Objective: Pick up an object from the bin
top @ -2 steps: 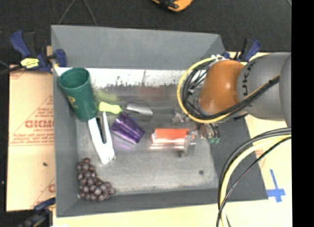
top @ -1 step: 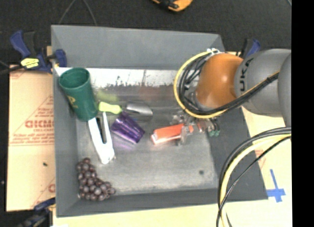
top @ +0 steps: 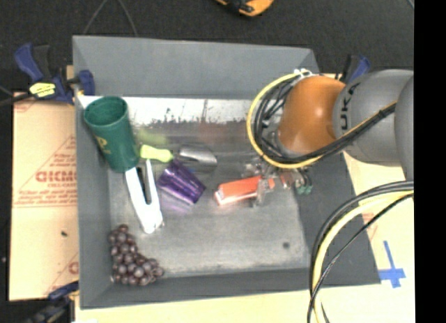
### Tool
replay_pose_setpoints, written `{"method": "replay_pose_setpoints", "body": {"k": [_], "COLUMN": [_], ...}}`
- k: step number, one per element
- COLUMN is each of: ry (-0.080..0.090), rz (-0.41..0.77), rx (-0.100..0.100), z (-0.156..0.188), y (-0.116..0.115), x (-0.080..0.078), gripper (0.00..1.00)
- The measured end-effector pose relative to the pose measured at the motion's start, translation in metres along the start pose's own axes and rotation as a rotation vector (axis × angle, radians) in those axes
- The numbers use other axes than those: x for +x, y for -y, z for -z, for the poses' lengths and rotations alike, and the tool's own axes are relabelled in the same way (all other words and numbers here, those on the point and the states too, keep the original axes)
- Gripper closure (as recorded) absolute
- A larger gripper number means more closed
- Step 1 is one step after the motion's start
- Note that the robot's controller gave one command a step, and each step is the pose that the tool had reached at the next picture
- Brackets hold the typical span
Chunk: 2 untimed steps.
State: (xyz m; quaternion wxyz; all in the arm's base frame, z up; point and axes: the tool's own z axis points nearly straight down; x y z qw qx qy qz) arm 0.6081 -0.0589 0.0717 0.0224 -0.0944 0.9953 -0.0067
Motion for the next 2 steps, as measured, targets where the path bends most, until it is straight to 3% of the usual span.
{"method": "replay_pose_setpoints", "body": {"k": [1,2], "ry": [-0.001,-0.002], "rz": [-0.02,0.033], "rx": [-0.001,0.0], "z": [-0.001,0.045], "y": [0.013,0.013], "x": [-0.016,0.022], "gripper": [1.0,1.0]}}
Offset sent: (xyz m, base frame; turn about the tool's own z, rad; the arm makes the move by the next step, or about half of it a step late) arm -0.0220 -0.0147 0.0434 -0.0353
